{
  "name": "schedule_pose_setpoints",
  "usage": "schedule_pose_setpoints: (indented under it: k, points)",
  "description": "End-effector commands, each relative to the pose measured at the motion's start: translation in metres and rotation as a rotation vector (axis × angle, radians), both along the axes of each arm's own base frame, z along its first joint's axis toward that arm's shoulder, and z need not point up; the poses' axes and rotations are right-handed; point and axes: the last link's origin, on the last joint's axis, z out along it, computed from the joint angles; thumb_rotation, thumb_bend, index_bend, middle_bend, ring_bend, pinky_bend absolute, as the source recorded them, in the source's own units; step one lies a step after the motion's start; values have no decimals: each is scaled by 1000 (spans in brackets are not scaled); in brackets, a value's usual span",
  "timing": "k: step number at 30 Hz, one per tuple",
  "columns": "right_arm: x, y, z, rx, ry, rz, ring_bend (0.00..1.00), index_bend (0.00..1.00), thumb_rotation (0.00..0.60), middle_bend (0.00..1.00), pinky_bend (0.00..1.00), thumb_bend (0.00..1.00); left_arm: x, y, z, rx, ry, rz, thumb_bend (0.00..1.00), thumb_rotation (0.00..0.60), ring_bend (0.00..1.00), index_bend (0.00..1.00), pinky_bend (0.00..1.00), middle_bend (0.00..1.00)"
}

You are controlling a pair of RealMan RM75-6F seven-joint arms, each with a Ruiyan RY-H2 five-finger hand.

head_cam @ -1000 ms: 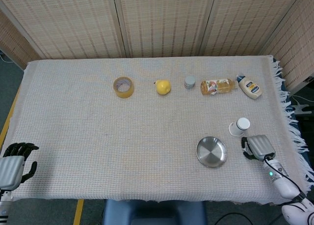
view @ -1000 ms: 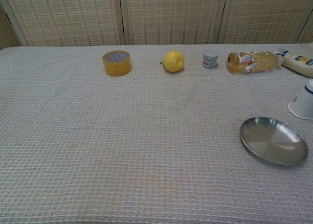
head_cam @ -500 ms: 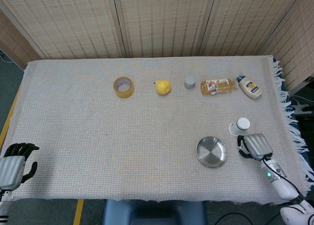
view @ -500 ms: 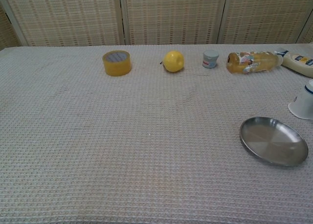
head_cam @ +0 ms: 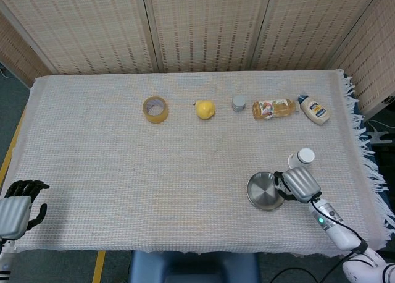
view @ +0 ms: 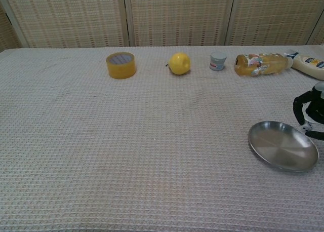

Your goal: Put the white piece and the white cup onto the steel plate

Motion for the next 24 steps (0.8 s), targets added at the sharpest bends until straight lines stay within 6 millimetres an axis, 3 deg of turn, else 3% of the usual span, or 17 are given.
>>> schedule_pose_setpoints:
  k: [1, 5, 10, 12, 18, 24]
  points:
    - [0, 0, -5, 19, -11, 1, 698, 510, 600, 815, 1000, 198, 0, 0, 0, 0, -1, 2, 460, 600, 151, 294, 148, 223]
    - [-2, -1, -7, 26, -47, 7, 553, 397, 600, 724, 989, 138, 0, 0, 0, -2, -2, 4, 460, 600, 151, 294, 148, 223]
    - [-5, -4, -2, 12, -79, 25, 247, 259, 600, 423, 801, 102, -1, 0, 0, -6, -2, 8, 459, 600, 151, 294, 147, 223]
    - [-4, -5, 1, -9, -100, 39, 170, 238, 600, 357, 721, 96, 0, 0, 0, -8, -1, 9, 459, 600, 151, 294, 147, 223]
    - [-2, -18, 19, -189, -110, 136, 148, 286, 600, 342, 631, 169, 0, 0, -2, -15, 4, 10, 460, 600, 151, 294, 148, 223]
    - [-16, -32, 31, -262, -11, 124, 70, 261, 600, 273, 385, 181, 0, -1, -3, -21, 9, 15, 460, 600, 151, 294, 148, 224]
